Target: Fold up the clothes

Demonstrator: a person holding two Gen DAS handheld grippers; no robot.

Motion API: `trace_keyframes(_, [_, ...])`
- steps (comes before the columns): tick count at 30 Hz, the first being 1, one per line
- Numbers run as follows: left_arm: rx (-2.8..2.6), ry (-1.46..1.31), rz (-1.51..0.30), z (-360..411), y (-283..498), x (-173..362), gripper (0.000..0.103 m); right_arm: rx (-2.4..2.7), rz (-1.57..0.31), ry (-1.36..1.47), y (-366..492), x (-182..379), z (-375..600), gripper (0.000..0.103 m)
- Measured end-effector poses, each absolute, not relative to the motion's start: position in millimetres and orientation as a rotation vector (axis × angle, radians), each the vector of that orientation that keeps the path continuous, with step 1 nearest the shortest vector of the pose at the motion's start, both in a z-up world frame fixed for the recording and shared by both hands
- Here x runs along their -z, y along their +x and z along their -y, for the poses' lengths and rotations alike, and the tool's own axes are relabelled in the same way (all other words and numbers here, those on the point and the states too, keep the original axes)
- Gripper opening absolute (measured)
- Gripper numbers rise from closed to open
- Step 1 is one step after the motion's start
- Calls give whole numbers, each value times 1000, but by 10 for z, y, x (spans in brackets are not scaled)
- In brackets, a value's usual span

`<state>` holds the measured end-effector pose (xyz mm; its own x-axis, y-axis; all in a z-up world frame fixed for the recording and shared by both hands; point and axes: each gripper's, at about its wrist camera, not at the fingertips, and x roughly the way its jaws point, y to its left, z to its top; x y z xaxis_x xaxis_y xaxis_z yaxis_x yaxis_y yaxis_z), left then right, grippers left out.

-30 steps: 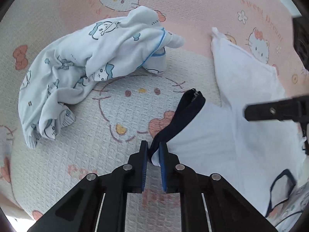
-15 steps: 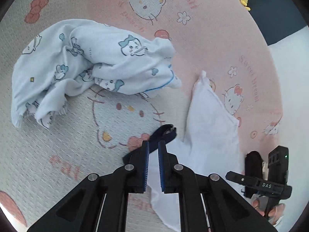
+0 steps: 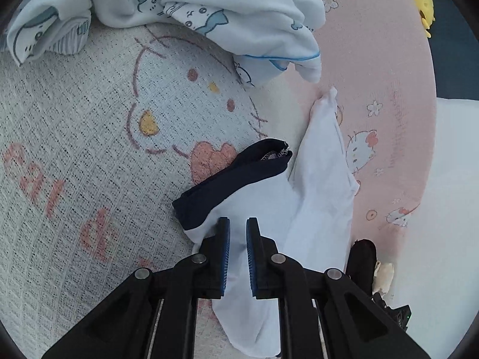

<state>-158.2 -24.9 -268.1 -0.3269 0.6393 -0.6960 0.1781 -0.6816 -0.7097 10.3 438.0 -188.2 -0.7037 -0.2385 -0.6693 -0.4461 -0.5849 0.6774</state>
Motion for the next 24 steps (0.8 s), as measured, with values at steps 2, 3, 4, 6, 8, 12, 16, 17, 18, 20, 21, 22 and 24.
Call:
trace_keyframes(2, [-2102,-1603,998,179,-1576,2610,9,-2387,-1438,-1056,291,1919,-4564,68])
trace_keyframes(3, [-2107,-1574,987,131,-1555,2570,10,-2372,-1480,-1028,349,1934,-4631,68])
trace_keyframes(4, [-2106,-1540,988,109,-1505,2506,10,-2357,-1520,-999,407,1949,-4698,68])
trace_keyframes(6, [-2088,-1501,1021,55,-1387,2417,31,-2349,-1584,-942,532,1965,-4812,68])
trace_keyframes(8, [-2043,-1471,1088,8,-1264,2376,79,-2341,-1624,-912,618,2006,-4847,70])
trace_keyframes(12, [-2021,-1444,1179,-63,-1074,2368,92,-2297,-1841,-812,935,2312,-4814,76])
trace_keyframes(16, [-2106,-1510,1045,-154,-996,2404,92,-2146,-1951,-826,1135,2554,-4819,76])
trace_keyframes(17, [-2123,-1536,994,-196,-991,2421,92,-2140,-1941,-831,1153,2561,-4826,76])
trace_keyframes(18, [-2141,-1562,943,-237,-986,2439,92,-2150,-1917,-836,1158,2546,-4833,76])
trace_keyframes(20, [-2166,-1589,888,-280,-963,2472,92,-2144,-1843,-856,1193,2528,-4848,76])
trace_keyframes(21, [-2179,-1581,896,-270,-946,2486,92,-2137,-1820,-860,1216,2531,-4855,76])
trace_keyframes(22, [-2193,-1574,908,-253,-933,2495,92,-2125,-1819,-859,1236,2551,-4861,76])
trace_keyframes(24, [-2214,-1552,927,-223,-938,2510,92,-2087,-1853,-859,1276,2653,-4881,76])
